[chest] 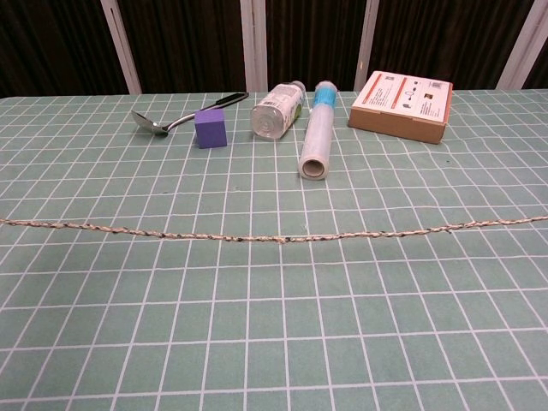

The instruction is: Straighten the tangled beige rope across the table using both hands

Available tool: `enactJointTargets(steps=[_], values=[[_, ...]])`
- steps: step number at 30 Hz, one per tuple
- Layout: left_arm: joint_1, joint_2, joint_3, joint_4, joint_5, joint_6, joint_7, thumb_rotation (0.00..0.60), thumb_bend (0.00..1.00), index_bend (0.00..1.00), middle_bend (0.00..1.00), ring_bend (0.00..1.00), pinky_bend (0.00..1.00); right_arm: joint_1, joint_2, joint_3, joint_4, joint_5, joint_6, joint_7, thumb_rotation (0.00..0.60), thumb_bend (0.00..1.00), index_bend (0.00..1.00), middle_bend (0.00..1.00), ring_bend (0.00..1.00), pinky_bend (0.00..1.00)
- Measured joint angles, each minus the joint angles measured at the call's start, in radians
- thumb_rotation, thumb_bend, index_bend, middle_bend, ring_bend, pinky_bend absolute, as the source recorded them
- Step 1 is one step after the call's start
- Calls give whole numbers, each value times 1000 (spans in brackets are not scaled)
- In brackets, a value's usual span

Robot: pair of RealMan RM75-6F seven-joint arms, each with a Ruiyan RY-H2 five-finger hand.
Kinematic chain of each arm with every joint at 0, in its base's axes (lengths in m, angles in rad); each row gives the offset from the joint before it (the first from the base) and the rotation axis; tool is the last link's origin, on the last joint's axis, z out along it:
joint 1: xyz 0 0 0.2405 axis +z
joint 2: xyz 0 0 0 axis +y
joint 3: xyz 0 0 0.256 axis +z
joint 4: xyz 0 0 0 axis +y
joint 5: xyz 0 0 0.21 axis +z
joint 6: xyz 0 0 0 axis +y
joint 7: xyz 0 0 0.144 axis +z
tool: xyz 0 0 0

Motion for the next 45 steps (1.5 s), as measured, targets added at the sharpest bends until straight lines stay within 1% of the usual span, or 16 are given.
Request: enactJointTargets(steps=[6,9,12,15,17,20,22,28,33,35,36,37,39,41,43,45], values=[[-8,-29,-1,18,-16,-4,41,600,545,603,145,0,0,3,-6,1,21,20,-17,-20,600,457,644,168,0,0],[-13,-40,3,28,-24,-11,61,600,523,591,144,0,0,4,-9,0,28,30,-25,-32,600,457,594,168,0,0],[-17,-46,8,36,-30,-19,81,600,462,558,122,0,0,6,-8,-3,34,38,-35,-48,600,457,498,148,0,0],[-19,-48,14,42,-36,-25,103,600,410,514,98,0,0,9,-6,-9,35,52,-50,-70,600,457,362,86,0,0],[-20,-47,17,44,-45,-29,118,600,379,477,80,0,0,11,-2,-13,32,64,-62,-87,600,457,212,32,0,0],[-22,-42,19,40,-61,-36,136,600,331,409,43,0,0,14,6,-19,26,80,-73,-115,600,458,41,0,0,0],[-22,-34,21,35,-66,-38,144,600,290,362,18,0,0,16,11,-22,19,91,-78,-131,600,458,7,0,0,0],[-14,5,21,-2,-67,-31,137,600,152,265,0,0,0,13,36,-15,-18,99,-69,-130,600,458,0,0,0,0],[5,69,23,-56,-50,-12,101,600,133,231,0,0,0,-3,74,-13,-67,60,-48,-94,600,458,0,0,0,0],[16,101,24,-78,-32,1,68,600,133,207,0,0,0,-12,92,-15,-90,34,-38,-76,600,459,0,0,0,0],[22,109,24,-85,-20,10,50,600,133,179,0,0,0,-15,98,-17,-97,20,-32,-71,600,456,0,0,0,0],[31,118,25,-91,2,25,25,600,133,157,0,0,0,-19,103,-20,-102,4,-25,-68,600,439,0,0,0,0],[47,128,29,-95,47,54,-13,600,133,74,0,0,0,-28,114,-29,-109,-47,-2,-61,600,384,0,0,0,0],[69,139,41,-90,114,97,-51,600,133,17,0,0,0,-39,123,-42,-109,-114,33,-53,600,301,0,0,0,0],[93,151,59,-78,188,143,-83,600,129,0,0,0,0,-50,130,-56,-107,-181,70,-45,600,258,0,0,0,0],[117,161,77,-63,251,188,-109,600,123,0,0,0,0,-67,139,-75,-101,-266,121,-30,600,247,0,0,0,0]])
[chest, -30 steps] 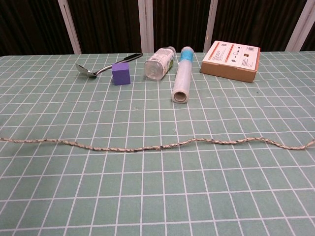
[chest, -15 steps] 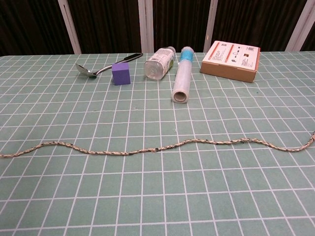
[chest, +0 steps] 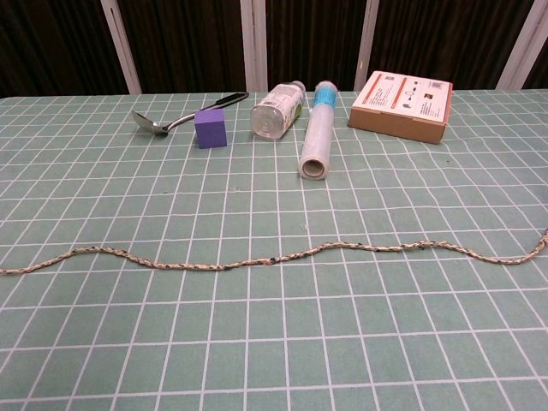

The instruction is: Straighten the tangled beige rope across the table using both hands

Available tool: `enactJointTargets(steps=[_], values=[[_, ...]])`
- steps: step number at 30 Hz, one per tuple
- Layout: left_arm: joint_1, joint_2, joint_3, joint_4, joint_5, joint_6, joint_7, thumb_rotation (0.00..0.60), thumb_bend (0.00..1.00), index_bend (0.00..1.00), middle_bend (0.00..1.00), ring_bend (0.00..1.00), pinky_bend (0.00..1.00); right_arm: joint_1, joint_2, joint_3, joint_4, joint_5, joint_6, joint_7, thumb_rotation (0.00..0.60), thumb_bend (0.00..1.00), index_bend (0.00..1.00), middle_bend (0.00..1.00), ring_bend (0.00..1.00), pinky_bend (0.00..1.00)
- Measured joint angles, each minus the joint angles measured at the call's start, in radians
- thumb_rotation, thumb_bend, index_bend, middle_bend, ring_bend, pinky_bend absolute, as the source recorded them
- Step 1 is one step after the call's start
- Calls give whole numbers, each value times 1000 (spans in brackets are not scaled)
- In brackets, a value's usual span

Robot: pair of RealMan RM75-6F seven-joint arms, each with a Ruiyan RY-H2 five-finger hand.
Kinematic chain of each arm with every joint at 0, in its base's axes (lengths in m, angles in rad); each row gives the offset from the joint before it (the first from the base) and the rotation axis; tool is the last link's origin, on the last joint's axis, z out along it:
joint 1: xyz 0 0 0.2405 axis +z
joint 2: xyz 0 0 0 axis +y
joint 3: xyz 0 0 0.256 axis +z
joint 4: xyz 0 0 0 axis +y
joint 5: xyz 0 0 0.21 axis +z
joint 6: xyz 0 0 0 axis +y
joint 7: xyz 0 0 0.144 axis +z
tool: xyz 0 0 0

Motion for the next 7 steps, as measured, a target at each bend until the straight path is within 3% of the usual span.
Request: enactJointTargets(steps=[7], values=[[101,44,70,81,152,150,-93,600,106,0,0,0,0,-87,60,-78,17,-206,160,116,600,246,0,0,0,0]])
